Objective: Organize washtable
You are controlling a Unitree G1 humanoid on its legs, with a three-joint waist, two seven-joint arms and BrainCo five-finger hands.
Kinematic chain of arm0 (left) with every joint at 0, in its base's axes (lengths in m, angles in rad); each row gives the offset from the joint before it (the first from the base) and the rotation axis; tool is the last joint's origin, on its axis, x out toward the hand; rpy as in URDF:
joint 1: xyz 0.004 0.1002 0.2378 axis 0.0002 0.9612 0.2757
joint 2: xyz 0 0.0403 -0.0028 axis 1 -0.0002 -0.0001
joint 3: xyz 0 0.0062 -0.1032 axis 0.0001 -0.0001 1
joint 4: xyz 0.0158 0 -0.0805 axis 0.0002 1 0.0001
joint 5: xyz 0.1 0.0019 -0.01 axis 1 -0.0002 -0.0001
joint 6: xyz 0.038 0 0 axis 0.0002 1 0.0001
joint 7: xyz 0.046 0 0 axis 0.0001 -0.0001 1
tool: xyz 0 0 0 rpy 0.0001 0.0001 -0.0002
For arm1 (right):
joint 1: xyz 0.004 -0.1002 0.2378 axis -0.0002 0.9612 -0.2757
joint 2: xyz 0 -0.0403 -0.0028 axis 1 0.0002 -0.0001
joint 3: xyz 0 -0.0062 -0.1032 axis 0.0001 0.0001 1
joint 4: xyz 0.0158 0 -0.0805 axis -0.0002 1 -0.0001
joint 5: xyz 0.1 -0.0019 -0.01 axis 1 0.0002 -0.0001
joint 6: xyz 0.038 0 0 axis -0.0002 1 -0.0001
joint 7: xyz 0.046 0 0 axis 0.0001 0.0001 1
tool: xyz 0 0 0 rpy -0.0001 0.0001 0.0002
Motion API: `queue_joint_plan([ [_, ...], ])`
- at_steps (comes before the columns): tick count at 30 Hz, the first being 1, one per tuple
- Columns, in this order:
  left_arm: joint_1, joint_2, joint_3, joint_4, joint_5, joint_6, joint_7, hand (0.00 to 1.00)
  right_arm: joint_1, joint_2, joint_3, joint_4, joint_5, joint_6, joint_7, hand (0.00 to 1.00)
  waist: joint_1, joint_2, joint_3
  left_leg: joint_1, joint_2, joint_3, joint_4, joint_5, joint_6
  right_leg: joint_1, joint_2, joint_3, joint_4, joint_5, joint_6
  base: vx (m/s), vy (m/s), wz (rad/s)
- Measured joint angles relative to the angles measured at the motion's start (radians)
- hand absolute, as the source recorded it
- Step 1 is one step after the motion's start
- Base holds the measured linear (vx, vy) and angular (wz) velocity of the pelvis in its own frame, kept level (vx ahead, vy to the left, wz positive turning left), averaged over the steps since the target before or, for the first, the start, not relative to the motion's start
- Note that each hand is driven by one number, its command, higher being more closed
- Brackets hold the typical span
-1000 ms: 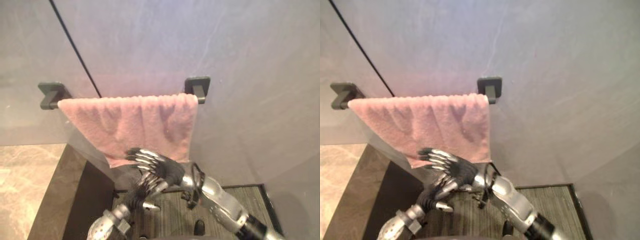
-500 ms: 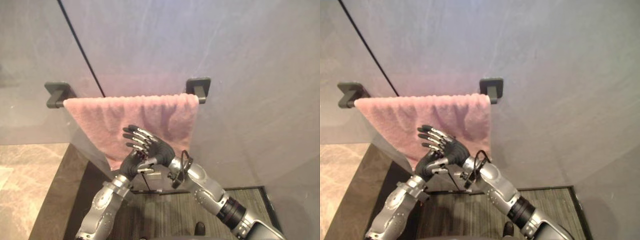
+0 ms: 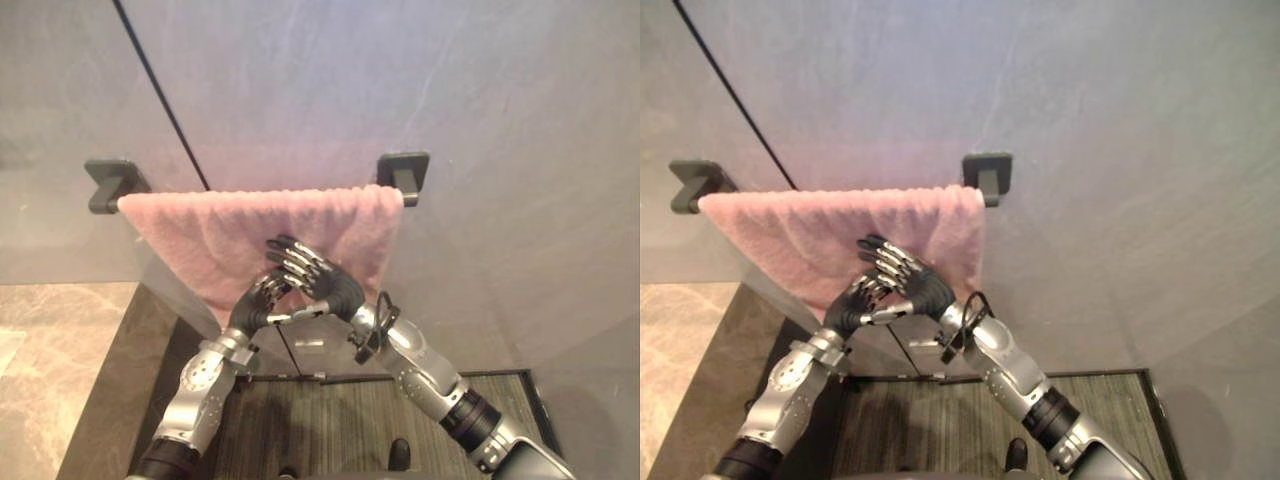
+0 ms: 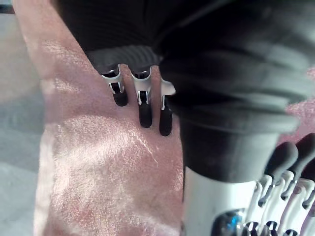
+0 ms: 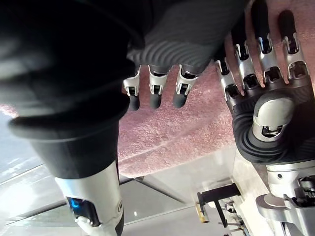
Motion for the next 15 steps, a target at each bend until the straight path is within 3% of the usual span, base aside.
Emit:
queue_joint_plan([
  [9, 0.005, 0.002, 0.005, 0.001, 0.029, 0.0, -0.006, 0.0, 0.026, -0.017, -0.039, 0.001, -0.015, 0.0, 0.003, 0.0, 0.0, -0.004, 0.002, 0.0, 0.001, 0.0, -0.001, 0.0, 0.0, 0.0, 0.001, 0.002, -0.001, 0.002, -0.002, -0.03, -0.004, 0.0],
  [13, 0.027, -0.08, 0.021, 0.116, 0.256, -0.029, 0.041, 0.0, 0.159, 0.001, -0.137, 0.114, -0.137, -0.004, -0.003, 0.0, 0.0, -0.015, 0.01, 0.005, -0.001, 0.0, -0.003, 0.0, 0.0, 0.0, 0.001, 0.002, -0.004, 0.001, 0.0, 0.0, 0.0, 0.0],
  [15, 0.047, -0.172, 0.08, 0.294, 0.457, -0.035, 0.115, 0.0, 0.288, 0.022, -0.241, 0.269, -0.219, -0.001, -0.023, 0.0, 0.0, -0.028, 0.02, 0.013, 0.0, 0.001, -0.002, 0.0, 0.0, 0.002, 0.002, 0.002, -0.001, 0.0, 0.001, 0.01, -0.001, -0.03],
])
